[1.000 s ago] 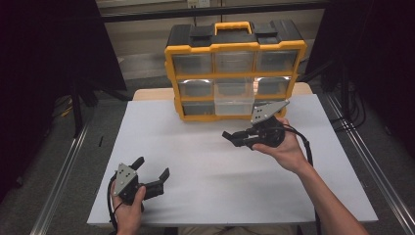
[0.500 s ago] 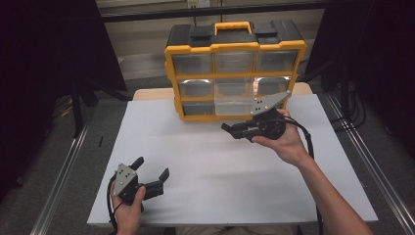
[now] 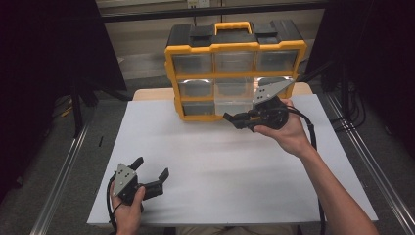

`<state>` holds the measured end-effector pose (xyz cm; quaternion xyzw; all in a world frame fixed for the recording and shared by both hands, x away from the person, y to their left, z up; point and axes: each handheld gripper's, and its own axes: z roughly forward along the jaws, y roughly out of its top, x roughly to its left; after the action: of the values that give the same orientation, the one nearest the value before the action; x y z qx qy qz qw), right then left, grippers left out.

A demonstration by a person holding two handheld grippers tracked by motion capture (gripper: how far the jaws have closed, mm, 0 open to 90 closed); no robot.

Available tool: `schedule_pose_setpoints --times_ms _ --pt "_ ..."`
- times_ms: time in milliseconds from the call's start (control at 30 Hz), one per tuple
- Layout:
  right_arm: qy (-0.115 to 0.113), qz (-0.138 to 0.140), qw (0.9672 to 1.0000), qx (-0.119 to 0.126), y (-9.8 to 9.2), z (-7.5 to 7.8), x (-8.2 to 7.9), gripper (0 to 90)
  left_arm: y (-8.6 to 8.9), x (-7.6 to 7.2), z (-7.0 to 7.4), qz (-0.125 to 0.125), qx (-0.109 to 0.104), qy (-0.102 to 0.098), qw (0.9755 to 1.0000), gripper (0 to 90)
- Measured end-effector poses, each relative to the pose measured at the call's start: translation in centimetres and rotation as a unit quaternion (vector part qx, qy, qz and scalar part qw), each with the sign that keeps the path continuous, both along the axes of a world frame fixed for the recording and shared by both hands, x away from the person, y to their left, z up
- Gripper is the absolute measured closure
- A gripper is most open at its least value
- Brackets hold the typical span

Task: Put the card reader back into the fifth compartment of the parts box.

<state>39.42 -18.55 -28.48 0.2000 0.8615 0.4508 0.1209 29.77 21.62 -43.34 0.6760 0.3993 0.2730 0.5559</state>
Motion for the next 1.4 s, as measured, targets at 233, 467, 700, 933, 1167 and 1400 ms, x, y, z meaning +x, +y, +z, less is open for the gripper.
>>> schedule_pose_setpoints --times_ms 233,467,700,933,1167,1400 --pt "-0.006 -0.006 0.9999 -0.007 -0.1 0.9 0.5 73.8 0.1 0.0 0.0 -0.001 0.001 0.000 1.0000 2.2" --pt "-0.008 -0.015 0.9996 -0.024 -0.2 1.5 0.8 73.8 0.1 0.0 0.0 -0.001 0.001 0.001 1.0000 2.2" --pt "-0.005 -0.027 0.9991 -0.033 -0.5 2.3 1.7 73.8 0.1 0.0 0.0 0.000 0.000 0.001 1.0000 2.2" --pt "0.001 -0.037 0.9986 -0.037 -1.1 2.9 2.7 73.8 0.1 0.0 0.0 0.000 0.002 0.002 1.0000 2.2" --pt "-0.001 -0.041 0.9984 -0.039 -1.1 3.7 3.2 73.8 0.0 0.0 0.0 -0.001 0.001 0.002 1.0000 2.2" --pt "0.001 -0.048 0.9978 -0.046 -0.8 4.1 4.0 73.7 0.0 0.0 0.0 -0.002 -0.001 0.002 1.0000 2.2"
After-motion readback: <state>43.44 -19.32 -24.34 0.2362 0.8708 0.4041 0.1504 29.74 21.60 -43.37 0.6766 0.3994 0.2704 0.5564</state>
